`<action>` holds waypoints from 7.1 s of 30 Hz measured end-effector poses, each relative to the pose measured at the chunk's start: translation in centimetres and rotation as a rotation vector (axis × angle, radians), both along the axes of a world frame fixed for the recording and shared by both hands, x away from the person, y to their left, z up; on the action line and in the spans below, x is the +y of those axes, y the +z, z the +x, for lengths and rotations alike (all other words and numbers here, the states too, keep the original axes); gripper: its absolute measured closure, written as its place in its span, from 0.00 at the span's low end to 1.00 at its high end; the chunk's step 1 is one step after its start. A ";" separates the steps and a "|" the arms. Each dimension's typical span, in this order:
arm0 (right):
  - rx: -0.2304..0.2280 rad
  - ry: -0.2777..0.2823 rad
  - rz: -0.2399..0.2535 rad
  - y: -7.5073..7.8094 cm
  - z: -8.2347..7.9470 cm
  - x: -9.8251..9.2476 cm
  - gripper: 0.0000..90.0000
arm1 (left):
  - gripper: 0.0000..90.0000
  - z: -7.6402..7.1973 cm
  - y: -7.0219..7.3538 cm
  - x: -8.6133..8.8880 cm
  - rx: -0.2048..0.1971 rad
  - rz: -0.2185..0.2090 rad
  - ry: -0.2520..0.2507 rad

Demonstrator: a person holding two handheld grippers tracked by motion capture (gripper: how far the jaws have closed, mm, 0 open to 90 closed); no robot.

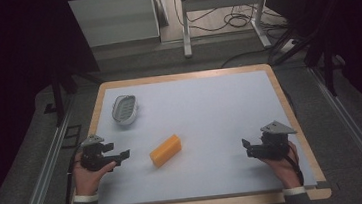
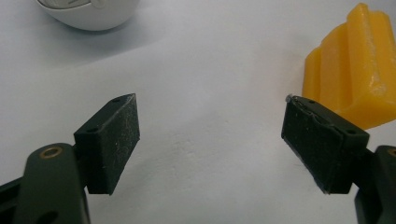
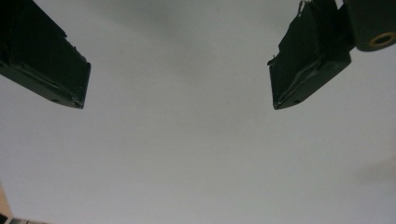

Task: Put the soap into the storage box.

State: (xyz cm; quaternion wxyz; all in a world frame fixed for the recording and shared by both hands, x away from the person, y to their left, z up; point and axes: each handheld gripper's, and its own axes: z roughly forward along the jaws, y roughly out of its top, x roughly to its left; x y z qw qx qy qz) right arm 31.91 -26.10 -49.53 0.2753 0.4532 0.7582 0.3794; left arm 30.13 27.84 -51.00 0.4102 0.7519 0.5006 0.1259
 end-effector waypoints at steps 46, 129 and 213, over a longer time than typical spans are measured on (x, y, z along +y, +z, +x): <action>0.037 -0.043 0.043 -0.3 -0.6 -1.7 0.11 | 0.21 0.0 2.8 0.2 0.028 0.045 -0.023; 0.006 -0.107 0.024 -0.3 -1.2 -2.3 0.11 | 0.24 3.6 3.4 -14.6 0.165 0.310 -0.380; -0.006 -0.118 0.075 0.1 -1.5 -3.2 0.11 | 0.68 6.8 6.9 -9.5 0.207 0.188 -0.263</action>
